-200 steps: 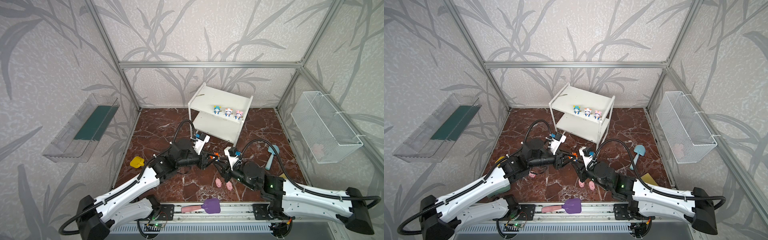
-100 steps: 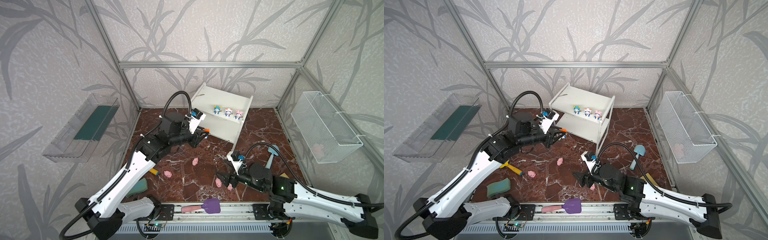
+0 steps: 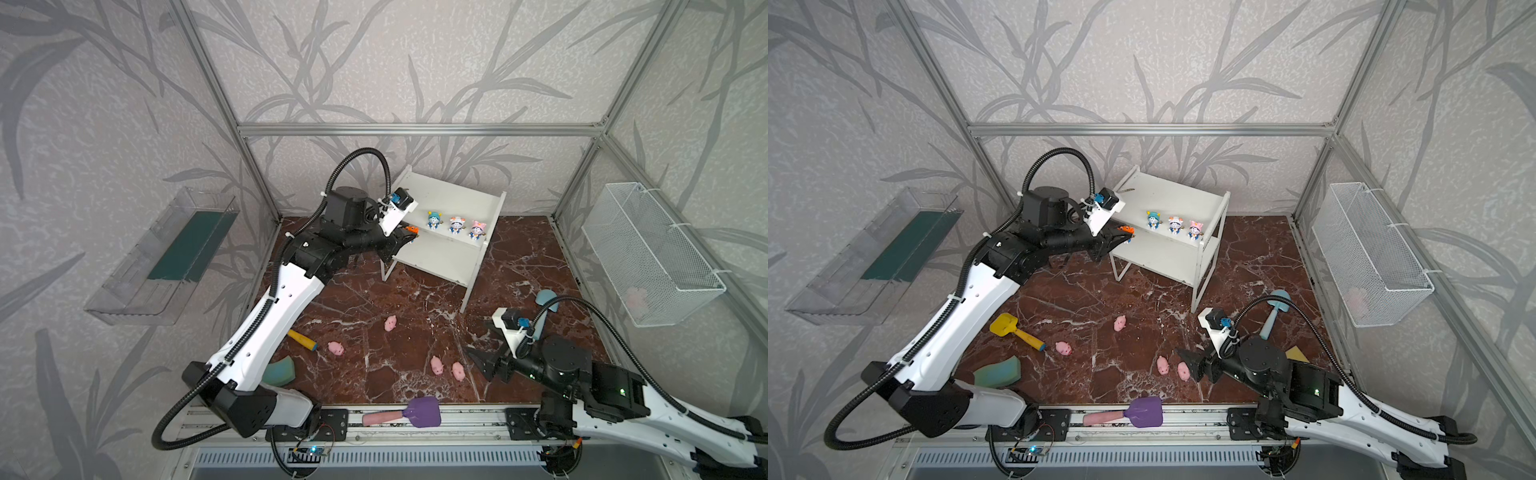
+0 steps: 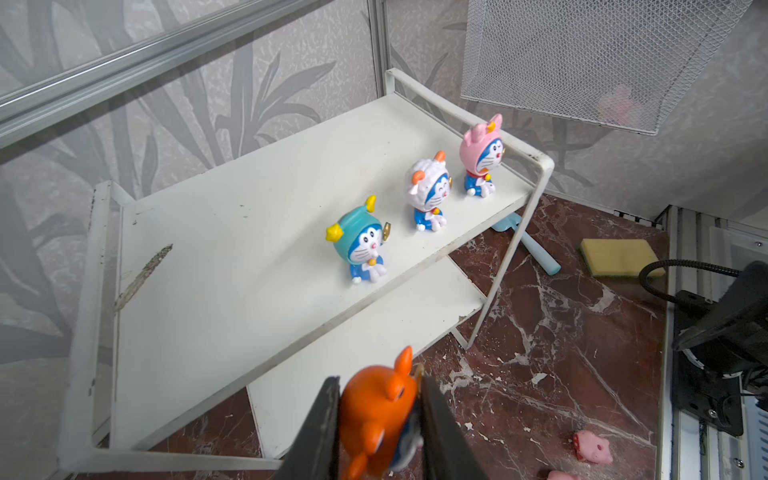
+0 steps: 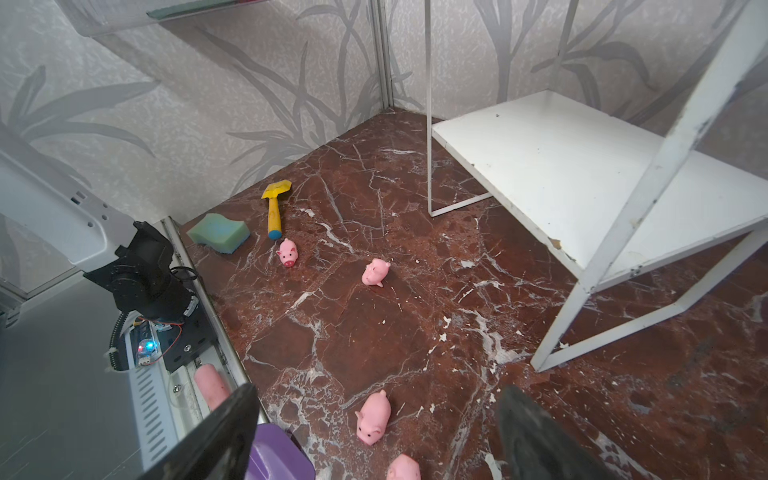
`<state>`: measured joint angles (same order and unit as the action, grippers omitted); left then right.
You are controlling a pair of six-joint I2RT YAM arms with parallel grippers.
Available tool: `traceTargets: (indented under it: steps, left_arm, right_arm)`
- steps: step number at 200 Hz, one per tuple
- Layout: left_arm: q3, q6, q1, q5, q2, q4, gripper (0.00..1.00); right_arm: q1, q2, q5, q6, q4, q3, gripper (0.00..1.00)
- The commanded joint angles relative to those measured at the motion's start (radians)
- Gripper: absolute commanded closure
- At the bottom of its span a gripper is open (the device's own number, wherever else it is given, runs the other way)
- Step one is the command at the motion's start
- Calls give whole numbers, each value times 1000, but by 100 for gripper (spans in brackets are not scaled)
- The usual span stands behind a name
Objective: Place and organize the plastic toys onto the shelf
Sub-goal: 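Lower the figurine beside the teal-headed Doraemon and open the left gripper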
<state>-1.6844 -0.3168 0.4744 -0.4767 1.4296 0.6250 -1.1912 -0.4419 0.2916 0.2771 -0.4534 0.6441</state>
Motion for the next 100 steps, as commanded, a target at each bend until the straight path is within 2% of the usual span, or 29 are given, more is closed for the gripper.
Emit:
traceTargets:
  steps: [1,54,100]
  left_arm:
    - [-55,-59,-42,-60,41,-14,86]
    - [-63,-43,-98,-135,110,-71,86]
    - [-84,-31,-108,-176,145,-100,87]
  right_arm:
    - [-4,20,44,-24,-70,37,10]
    - [-4,27,63,-56,-77,61,9]
    - [-4,-10,66,-81,-68,86,8]
